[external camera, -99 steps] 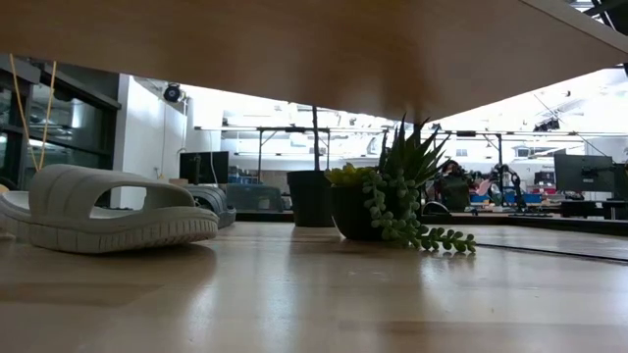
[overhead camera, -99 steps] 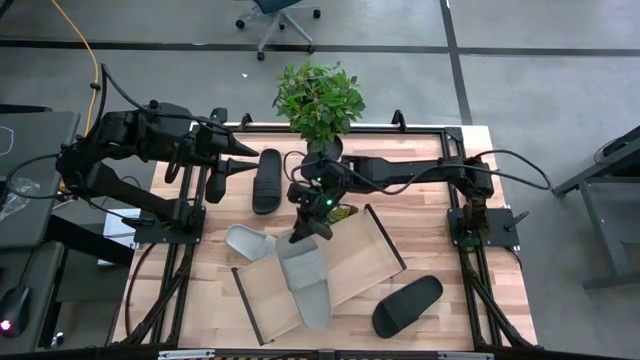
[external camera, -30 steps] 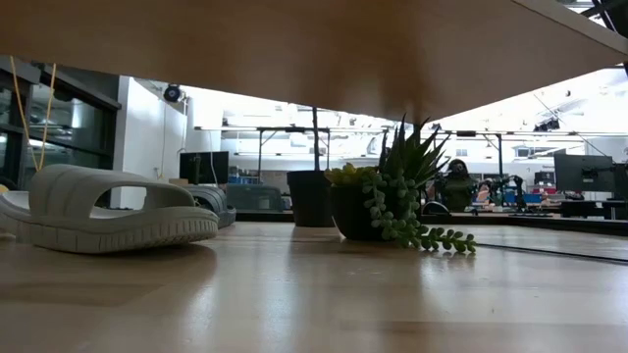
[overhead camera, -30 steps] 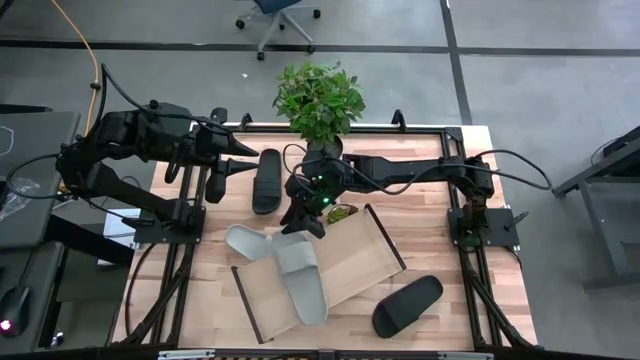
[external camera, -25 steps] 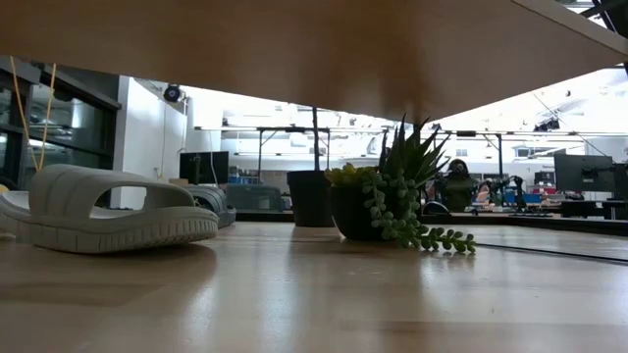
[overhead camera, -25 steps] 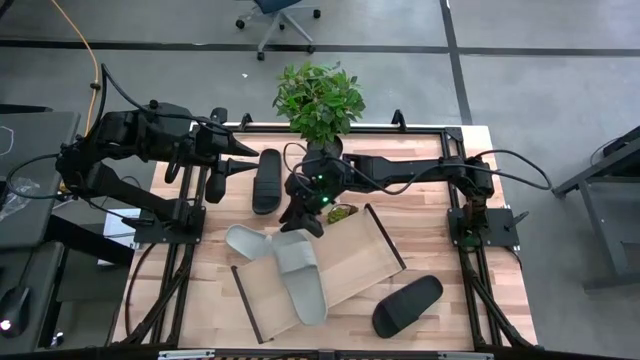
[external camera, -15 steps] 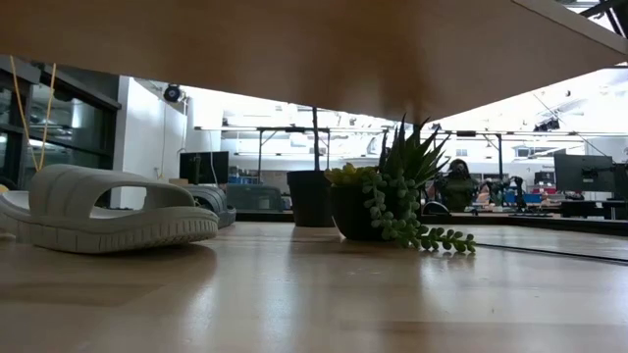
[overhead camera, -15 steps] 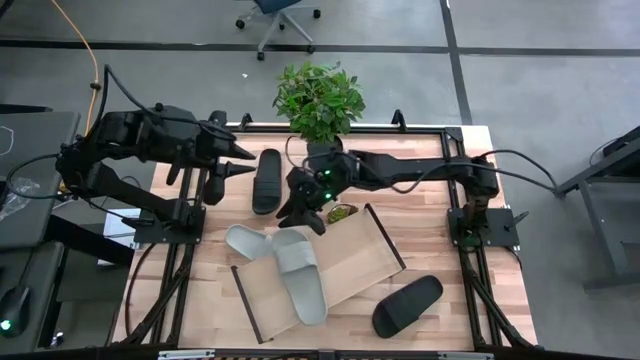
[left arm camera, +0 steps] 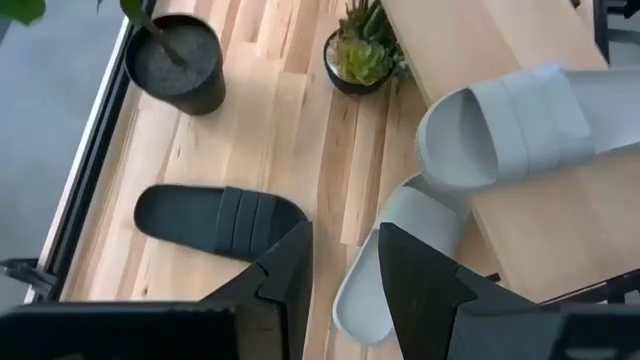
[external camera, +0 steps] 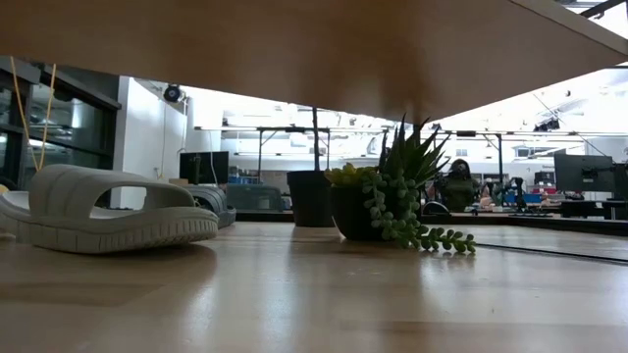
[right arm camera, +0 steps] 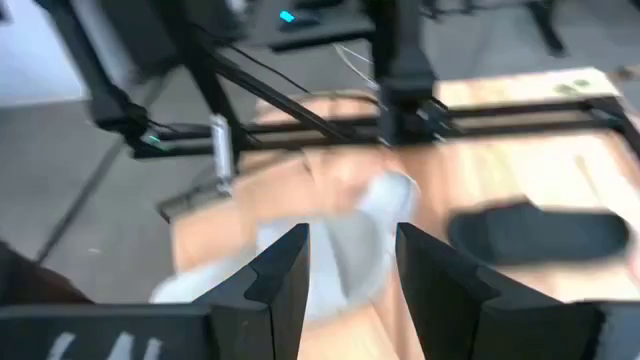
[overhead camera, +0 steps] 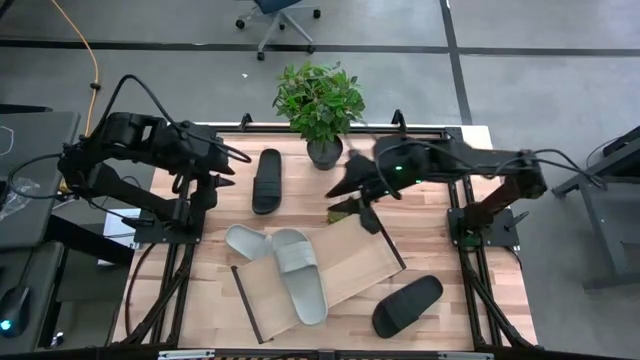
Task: Pick and place slides into the shelf
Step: Put the gray slipper on the shelf
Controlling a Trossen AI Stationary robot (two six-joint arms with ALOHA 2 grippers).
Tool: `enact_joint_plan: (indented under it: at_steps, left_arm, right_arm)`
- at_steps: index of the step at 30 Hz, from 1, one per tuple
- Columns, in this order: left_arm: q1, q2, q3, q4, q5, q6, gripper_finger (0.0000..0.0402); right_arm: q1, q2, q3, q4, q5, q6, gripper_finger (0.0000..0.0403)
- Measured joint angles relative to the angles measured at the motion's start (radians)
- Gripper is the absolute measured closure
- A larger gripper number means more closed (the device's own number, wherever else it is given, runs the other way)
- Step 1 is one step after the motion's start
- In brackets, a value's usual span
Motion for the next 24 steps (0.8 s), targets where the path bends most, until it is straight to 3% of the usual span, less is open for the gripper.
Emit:
enact_joint_plan:
  at_steps: [4,10,20,24]
  left_arm:
    - [0.056,-0.006,-0.029,-0.017,0.046,-0.009,0.0296]
    - [0.176,-0.052,-0.247,0.0,0.189,-0.009,0.0296]
    - [0.339,-0.216,-0.729,0.499,0.588,-0.113,0.0295]
    - [0.365,-0.251,-0.862,0.543,0.634,-0.147,0.0295]
  right_arm:
    - [0.007,-0.05,0.0,-0.112,0.078,0.011,0.0261]
    - [0.03,-0.072,-0.001,-0.221,0.159,0.01,0.0261]
    - [0.04,-0.096,-0.002,-0.374,0.167,0.01,0.0261]
    - [0.039,-0.135,-0.002,-0.422,0.192,0.02,0.0261]
